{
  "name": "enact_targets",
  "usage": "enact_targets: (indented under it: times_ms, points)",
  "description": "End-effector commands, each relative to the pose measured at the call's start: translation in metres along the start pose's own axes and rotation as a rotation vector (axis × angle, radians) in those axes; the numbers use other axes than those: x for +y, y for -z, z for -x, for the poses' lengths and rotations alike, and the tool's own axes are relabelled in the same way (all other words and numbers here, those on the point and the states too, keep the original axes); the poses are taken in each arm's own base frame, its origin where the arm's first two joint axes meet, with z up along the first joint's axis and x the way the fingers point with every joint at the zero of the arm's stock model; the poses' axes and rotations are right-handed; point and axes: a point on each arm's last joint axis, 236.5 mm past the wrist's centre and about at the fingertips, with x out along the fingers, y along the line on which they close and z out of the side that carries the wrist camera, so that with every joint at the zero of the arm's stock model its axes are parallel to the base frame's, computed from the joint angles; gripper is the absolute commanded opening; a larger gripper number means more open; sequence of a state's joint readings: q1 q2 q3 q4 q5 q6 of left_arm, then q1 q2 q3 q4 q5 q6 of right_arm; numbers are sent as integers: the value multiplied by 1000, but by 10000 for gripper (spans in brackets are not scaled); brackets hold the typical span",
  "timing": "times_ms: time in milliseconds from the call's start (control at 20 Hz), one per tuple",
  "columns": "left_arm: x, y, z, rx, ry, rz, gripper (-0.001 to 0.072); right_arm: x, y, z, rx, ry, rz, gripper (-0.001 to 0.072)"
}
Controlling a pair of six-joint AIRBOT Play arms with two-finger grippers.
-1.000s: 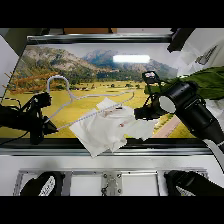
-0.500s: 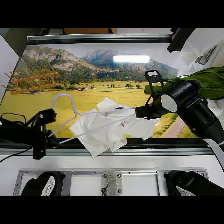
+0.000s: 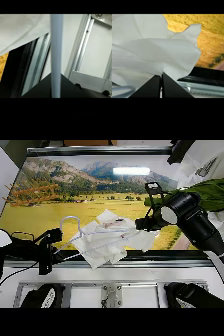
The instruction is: Fold the clothes and pants, and hang the long-sleeved shirts on hangers.
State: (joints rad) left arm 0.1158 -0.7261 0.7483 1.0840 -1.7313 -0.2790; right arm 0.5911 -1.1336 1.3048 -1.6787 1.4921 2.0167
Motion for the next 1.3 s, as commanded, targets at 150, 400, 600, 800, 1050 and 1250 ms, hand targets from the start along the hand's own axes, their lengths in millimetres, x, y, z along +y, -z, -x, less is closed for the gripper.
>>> enact_targets:
  times_ms: [150, 400, 600, 800, 1050, 1250]
  points:
    - [41, -19, 2, 60, -65, 22, 15, 0, 0, 0, 0, -1, 0, 17]
    - [54, -34, 22, 63, -62, 2, 15, 0, 0, 0, 0, -1, 0, 17]
    - [41, -24, 19, 91, -30, -20, 15, 0, 0, 0, 0, -1, 0, 17]
    - [34, -16, -2, 66, -30, -62, 15, 0, 0, 0, 0, -1, 0, 16]
    - [42, -35, -12, -38, -72, -59, 16, 0, 0, 5, -1, 0, 4, 16]
    - [42, -35, -24, -31, -4, -77, 15, 2, -10, 22, -36, -15, 53, 16]
